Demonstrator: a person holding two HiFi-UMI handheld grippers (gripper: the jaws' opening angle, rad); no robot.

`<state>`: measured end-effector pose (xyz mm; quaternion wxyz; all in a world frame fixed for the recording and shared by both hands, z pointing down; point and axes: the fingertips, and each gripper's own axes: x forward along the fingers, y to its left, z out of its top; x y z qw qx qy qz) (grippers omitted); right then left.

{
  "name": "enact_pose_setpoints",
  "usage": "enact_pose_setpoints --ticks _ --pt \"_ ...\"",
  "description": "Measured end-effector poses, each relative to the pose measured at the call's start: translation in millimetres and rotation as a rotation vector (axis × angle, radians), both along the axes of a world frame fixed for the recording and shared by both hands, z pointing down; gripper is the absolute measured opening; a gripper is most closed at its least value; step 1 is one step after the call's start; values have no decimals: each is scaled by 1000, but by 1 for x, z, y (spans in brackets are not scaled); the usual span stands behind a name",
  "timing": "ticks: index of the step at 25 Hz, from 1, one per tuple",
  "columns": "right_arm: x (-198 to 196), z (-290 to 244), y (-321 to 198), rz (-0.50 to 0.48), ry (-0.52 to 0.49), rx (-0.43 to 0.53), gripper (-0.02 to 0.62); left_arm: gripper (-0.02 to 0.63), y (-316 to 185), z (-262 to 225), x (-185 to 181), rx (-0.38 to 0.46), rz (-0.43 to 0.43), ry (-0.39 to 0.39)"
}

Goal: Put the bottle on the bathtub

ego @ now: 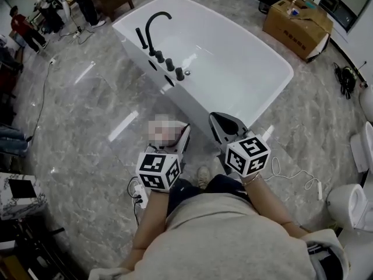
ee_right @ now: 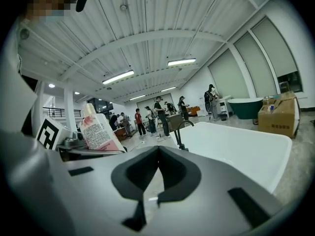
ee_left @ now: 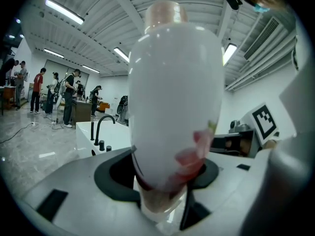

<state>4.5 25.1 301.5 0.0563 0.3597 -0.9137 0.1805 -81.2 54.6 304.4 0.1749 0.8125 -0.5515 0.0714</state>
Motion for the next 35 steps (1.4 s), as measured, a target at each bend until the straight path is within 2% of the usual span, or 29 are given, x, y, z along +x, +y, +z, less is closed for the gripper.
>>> enact_pose_setpoints --ticks 6,11,21,28,35 --pt "17 14 -27 12 -15 -50 -2 241 -23 11 17 -48 22 3" --pt "14 30 -44 16 -10 -86 -2 241 -41 26 17 -92 35 -15" --pt "18 59 -96 42 6 -141 -2 241 -106 48 19 -131 84 -20" --pt "-6 104 -156 22 77 -195 -2 241 -162 102 -2 -251 89 20" --pt "-15 143 -227 41 106 -252 -2 241 -233 156 -9 -332 148 -25"
